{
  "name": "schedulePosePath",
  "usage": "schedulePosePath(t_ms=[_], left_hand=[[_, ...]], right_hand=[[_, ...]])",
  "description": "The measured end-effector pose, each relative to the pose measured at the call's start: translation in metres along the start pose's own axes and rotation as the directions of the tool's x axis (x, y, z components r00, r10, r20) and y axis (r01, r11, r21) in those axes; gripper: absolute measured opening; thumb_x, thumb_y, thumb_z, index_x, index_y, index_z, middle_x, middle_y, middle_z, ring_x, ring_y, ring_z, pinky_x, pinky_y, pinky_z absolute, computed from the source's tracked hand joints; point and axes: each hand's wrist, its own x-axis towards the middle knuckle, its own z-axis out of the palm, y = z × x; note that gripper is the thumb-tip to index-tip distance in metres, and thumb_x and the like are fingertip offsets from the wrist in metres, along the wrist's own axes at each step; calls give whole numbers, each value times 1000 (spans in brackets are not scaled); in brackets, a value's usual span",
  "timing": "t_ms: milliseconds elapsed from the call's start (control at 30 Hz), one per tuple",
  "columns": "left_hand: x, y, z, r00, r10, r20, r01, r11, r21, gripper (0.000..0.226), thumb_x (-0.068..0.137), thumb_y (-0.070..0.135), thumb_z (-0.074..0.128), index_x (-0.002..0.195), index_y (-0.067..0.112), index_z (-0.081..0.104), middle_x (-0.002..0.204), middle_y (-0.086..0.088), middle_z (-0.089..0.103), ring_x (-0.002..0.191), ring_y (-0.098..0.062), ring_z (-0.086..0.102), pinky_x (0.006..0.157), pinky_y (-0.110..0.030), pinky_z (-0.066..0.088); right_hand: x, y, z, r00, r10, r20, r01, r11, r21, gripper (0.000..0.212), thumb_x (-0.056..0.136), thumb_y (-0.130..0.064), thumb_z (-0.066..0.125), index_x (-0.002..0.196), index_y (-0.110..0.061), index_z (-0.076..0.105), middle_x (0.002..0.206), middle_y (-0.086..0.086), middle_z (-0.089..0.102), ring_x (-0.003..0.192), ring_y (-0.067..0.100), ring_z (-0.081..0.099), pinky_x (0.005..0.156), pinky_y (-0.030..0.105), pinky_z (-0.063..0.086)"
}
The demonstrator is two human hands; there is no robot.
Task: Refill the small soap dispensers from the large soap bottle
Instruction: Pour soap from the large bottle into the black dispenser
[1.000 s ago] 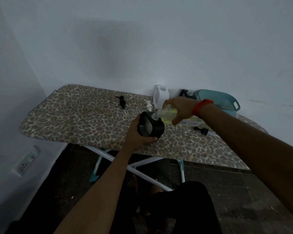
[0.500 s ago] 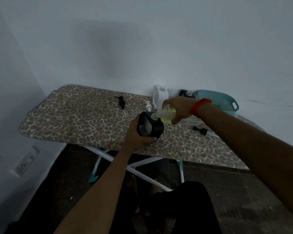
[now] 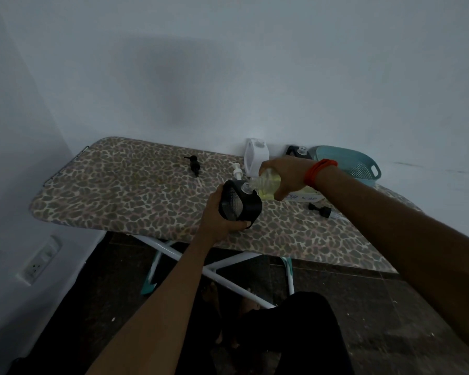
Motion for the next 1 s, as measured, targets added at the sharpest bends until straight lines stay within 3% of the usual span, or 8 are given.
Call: schedulePosePath(t_ms=[200,500,800,1000], left_hand=[[0,-2,0,1000,3,-5,-3,1000,17,121,62,38,92,156,23,19,161,1,26,147,-20,27,115,-43,34],[0,-2,0,1000,-3,-10,3,1000,0,121,60,36,92,156,21,20,161,1,26,147,-21,27,115,-46,35],[0,1,0,1000,12,-11,-12,1000,-3,118,62,31,93,156,21,21,160,1,27,147,-20,28,115,-44,35],[4,-7,1,999,33,-9,-33,999,7,120,61,33,93,156,23,20,161,2,25,147,-21,27,115,-45,34]], right_hand=[[1,-1,0,1000,5,5,-5,1000,-2,79,68,-34,87,135,-30,46,124,8,55,99,20,47,81,34,43],[3,1,1,1000,9,5,-9,1000,-9,78,69,-33,87,134,-31,46,122,7,55,96,20,47,76,33,40],[1,1,2,1000,2,-6,-2,1000,-4,78,70,-34,86,137,-29,45,128,7,55,99,17,44,81,34,41],[1,2,2,1000,5,-2,-5,1000,-15,78,70,-36,85,136,-30,44,124,6,55,94,16,44,75,33,39]])
